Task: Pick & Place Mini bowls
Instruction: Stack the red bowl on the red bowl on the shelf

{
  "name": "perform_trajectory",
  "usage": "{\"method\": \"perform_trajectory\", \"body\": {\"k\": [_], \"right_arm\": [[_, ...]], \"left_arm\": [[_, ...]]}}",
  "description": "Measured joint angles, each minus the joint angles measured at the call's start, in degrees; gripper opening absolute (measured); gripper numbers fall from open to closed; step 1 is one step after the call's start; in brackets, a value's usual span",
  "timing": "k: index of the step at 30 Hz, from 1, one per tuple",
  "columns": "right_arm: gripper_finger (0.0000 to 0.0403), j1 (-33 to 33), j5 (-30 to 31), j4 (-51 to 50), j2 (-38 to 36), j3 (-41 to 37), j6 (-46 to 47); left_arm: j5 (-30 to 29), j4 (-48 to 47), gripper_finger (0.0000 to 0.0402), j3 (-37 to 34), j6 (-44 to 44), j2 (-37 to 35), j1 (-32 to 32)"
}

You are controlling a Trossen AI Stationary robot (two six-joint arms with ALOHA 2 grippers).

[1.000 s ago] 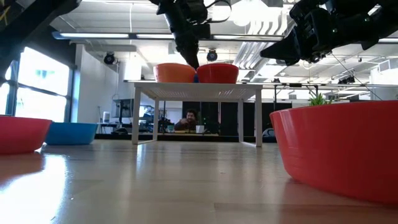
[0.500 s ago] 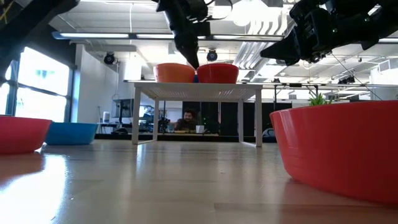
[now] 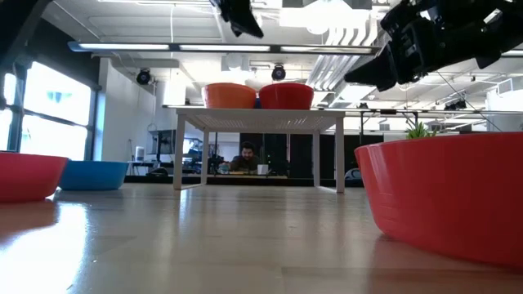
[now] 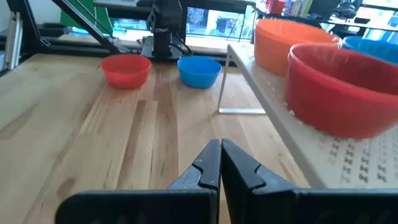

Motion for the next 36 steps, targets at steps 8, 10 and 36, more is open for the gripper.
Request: {"method": "perform_trajectory", "body": {"k": [8, 10, 36], "right_arm": [[0.0, 0.02, 0.0, 3.81, 0.0, -2.63, 1.57], [0.0, 0.02, -0.01, 5.5, 0.0, -3.55, 1.6], [0.0025, 9.81, 11.97, -25.33, 0.16, 7.83, 18.02]], "left_arm": [[-2.53, 21.14, 0.0001, -21.02, -6.39, -10.24, -0.36], [-4.95, 28.49, 0.0001, -28.54, -7.65, -14.16, -0.36], [-3.2, 94.36, 0.0, -100.99, -25.83, -51.35, -0.36]]}}
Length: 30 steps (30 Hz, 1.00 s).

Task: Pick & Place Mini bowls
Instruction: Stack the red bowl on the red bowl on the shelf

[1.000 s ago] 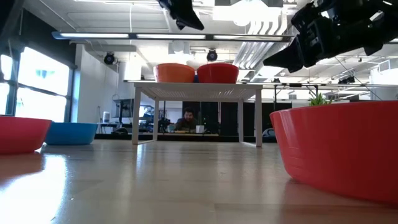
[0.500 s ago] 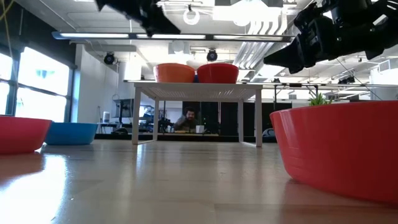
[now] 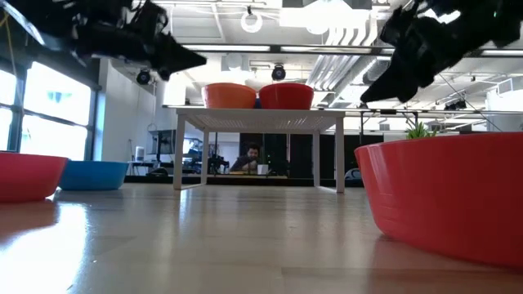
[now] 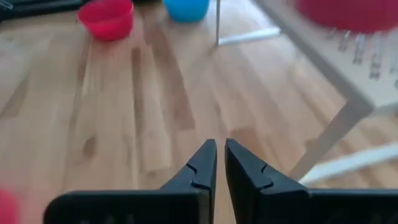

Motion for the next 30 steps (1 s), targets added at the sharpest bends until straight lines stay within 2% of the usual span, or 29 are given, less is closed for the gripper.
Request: {"method": "perform_trajectory", "body": {"k": [4, 9, 15, 18, 23, 30], "right_arm": [[0.0045, 6.09, 0.48, -8.35, 2.87, 5.42, 8.75], [0.0091, 13.94, -0.4, -10.23, 12.46, 11.18, 18.05], [0.0158, 19.37, -7.53, -13.42, 24.17, 20.53, 24.68], [0.0179, 20.82, -11.34, -14.65, 29.56, 23.92, 26.91], [0.0181, 22.52, -15.15, -16.24, 37.48, 27.89, 28.62], [0.0142, 22.23, -15.89, -15.8, 42.13, 28.91, 28.62]], "left_arm": [[-0.14, 6.51, 0.0, -5.62, -2.59, -0.45, 0.0], [-0.34, 16.38, 0.0, -10.99, -3.86, -0.81, 0.0], [-0.3, 18.02, 0.0, -13.37, -3.61, -2.93, 0.0], [-0.3, 18.17, 0.0, -14.36, -3.4, -4.43, 0.0], [-0.31, 17.23, 0.0, -15.02, -3.33, -5.49, 0.0], [-0.36, 15.28, 0.0, -15.04, -2.83, -5.4, 0.0]]}}
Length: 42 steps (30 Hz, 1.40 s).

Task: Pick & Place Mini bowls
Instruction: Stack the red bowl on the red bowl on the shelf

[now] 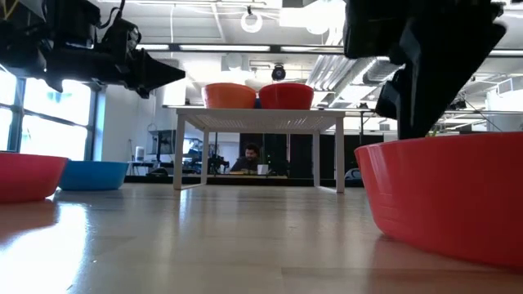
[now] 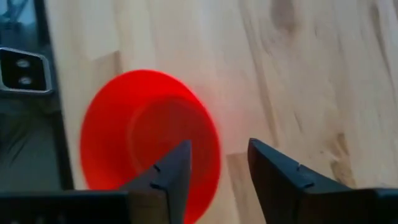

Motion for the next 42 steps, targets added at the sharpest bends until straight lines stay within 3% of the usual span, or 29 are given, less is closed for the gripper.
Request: {"method": "perform_trajectory", "body": {"k": [11, 18, 25, 30, 35, 42], "right_arm": [[0.0082, -0.55, -4.07, 2.07, 5.21, -0.26, 0.02], [0.0007, -3.19, -3.23, 1.94, 5.36, -0.26, 0.0], [0.0003, -6.04, -4.48, 0.88, 4.09, -0.3, 1.16], [0.0006, -10.71, -1.78, -5.69, -0.32, -0.3, 5.58], [0.0005, -16.82, 5.49, -13.55, -4.36, -0.3, 10.38], [0.0002, -21.63, 8.16, -13.25, -3.64, -0.38, 6.8]], "left_arm": [[-0.02, -0.38, 0.0, 0.0, 0.44, 0.0, 0.0], [-0.82, -0.65, 0.0, 0.0, 0.72, 0.0, 0.01], [-1.15, -1.23, 0.0, 0.0, 0.85, 0.0, 0.01], [-1.12, -1.45, 0.0, 0.0, 0.85, 0.0, 0.0], [-1.09, -1.48, 0.0, 0.0, 0.85, 0.0, 0.01], [-1.07, -1.7, 0.0, 0.0, 0.85, 0.02, 0.02]]}}
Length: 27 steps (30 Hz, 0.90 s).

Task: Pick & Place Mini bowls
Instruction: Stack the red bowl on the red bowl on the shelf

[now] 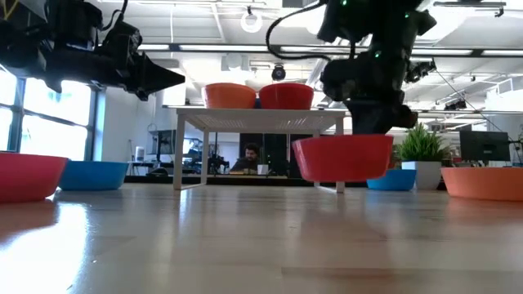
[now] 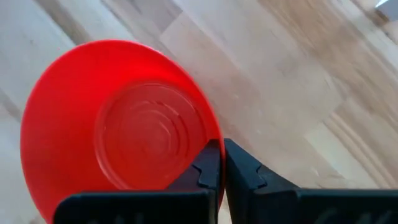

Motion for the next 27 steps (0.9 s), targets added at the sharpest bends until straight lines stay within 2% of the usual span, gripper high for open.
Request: {"method": "perform_trajectory", "body": {"k": [10, 16, 18, 21, 27], "right_arm": [[0.0009, -2.48, -1.33, 17.57, 0.13, -9.59, 2.64], [0.0067, -2.53, -0.64, 15.67, -0.36, -8.03, -0.32], [0.0093, -2.51, -0.51, 12.71, -0.93, -6.16, -4.48], [0.0121, -1.58, 3.23, 8.65, -2.7, -3.19, -11.36], [0.0134, 4.78, 6.31, 8.14, -3.79, 1.39, -28.63]], "left_arm": [[-0.85, -1.56, 0.0, 0.02, 0.95, -0.01, 0.0], [-1.01, -1.57, 0.0, 0.02, 1.09, 0.0, 0.0], [-1.08, -1.64, 0.0, 0.02, 1.12, 0.0, 0.0], [-1.68, -2.41, 0.0, 0.02, 1.64, 0.0, 0.0], [-1.97, -2.57, 0.0, 0.02, 1.95, 0.0, 0.0]]}}
